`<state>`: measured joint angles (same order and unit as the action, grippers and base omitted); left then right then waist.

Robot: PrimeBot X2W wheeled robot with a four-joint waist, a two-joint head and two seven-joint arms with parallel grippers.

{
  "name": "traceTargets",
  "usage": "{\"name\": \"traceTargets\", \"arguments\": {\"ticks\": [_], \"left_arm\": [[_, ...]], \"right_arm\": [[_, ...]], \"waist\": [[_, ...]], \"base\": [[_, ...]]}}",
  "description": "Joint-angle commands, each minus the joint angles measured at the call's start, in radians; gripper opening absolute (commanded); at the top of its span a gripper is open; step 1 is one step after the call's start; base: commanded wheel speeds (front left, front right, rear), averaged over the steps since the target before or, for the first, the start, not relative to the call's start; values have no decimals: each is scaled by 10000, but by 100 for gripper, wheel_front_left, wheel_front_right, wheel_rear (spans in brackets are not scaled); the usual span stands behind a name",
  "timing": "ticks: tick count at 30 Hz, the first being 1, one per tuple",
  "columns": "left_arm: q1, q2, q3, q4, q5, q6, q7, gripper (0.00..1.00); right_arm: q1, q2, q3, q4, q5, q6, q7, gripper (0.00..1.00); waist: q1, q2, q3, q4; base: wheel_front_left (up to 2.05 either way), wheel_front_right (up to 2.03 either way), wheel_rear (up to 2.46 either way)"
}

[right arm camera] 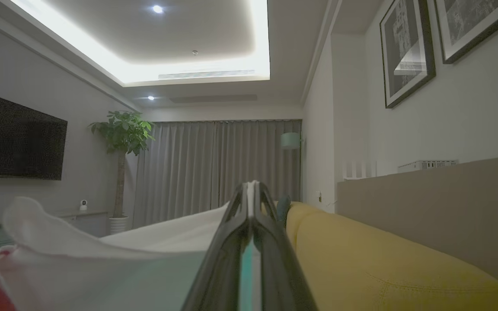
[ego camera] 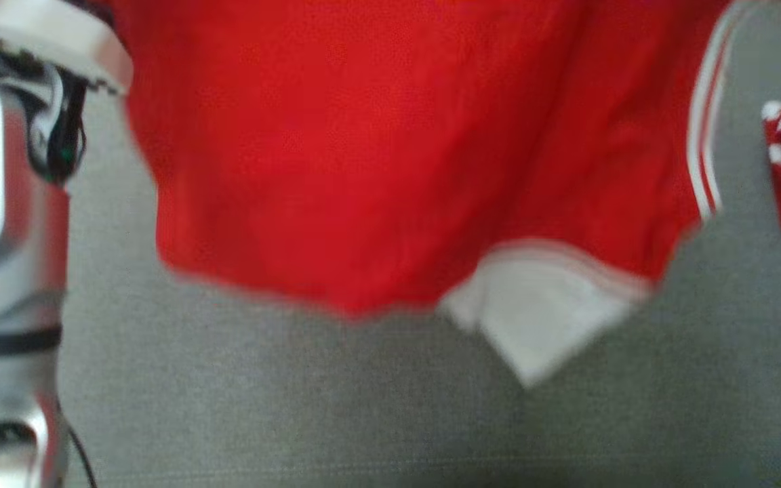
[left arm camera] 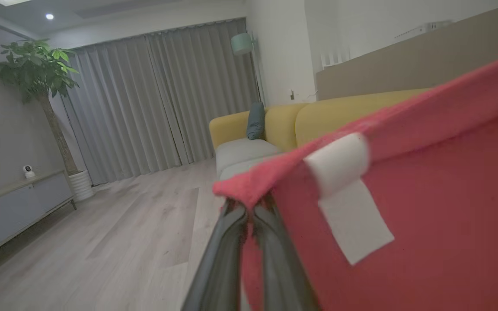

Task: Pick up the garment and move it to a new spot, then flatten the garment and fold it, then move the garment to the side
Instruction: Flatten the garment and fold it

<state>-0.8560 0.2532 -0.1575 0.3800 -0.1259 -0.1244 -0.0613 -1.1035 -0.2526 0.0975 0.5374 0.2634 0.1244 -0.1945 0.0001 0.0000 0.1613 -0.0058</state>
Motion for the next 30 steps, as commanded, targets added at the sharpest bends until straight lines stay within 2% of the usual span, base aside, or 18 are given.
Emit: {"name": "traceTargets", "arguments": {"ticks": [1, 4, 8, 12, 16, 17, 22, 30], "left_arm": [[-1358, 459, 337, 418, 198, 170, -502, 0], [-2416, 375, 380, 1255, 387, 505, -1452, 0], [-3144, 154, 504, 1797, 268, 671, -1837, 0], [-2833, -43, 547, 2645, 2, 562, -1968, 0], [-1492, -473, 709, 3319, -424, 506, -1997, 0], [-559, -792, 862, 3496, -649, 553, -2000, 0], [2114, -1670, 1043, 4030, -1063, 752, -2002, 0], [5056, -2018, 1257, 4326, -1657, 1100, -2004, 0]], "right_arm": [[-1149, 247, -282, 361, -375, 63, -317, 0], [-2142, 360, -1067, 998, -943, 63, -608, 0], [-2607, 438, -1636, 970, -1325, 63, -662, 0], [-1639, 674, -1712, 691, -1369, 63, -668, 0], [267, 752, -1242, 834, -934, 63, -670, 0], [1325, 794, -981, 883, -493, 63, -670, 0], [3909, 773, -288, 938, 824, 63, -671, 0], [7061, 846, 72, 232, 1739, 63, -671, 0]], "waist": [[-1, 0, 989, -142], [-1, 0, 1303, -273], [-1, 0, 1405, -358], [-1, 0, 1184, -555], [-1, 0, 907, -668], [-1, 0, 801, -704], [-1, 0, 427, -849], [-1, 0, -402, -1066]], "base": [[0, 0, 0], [0, 0, 0], [0, 0, 0], [0, 0, 0], [0, 0, 0], [0, 0, 0], [0, 0, 0], [0, 0, 0]]}}
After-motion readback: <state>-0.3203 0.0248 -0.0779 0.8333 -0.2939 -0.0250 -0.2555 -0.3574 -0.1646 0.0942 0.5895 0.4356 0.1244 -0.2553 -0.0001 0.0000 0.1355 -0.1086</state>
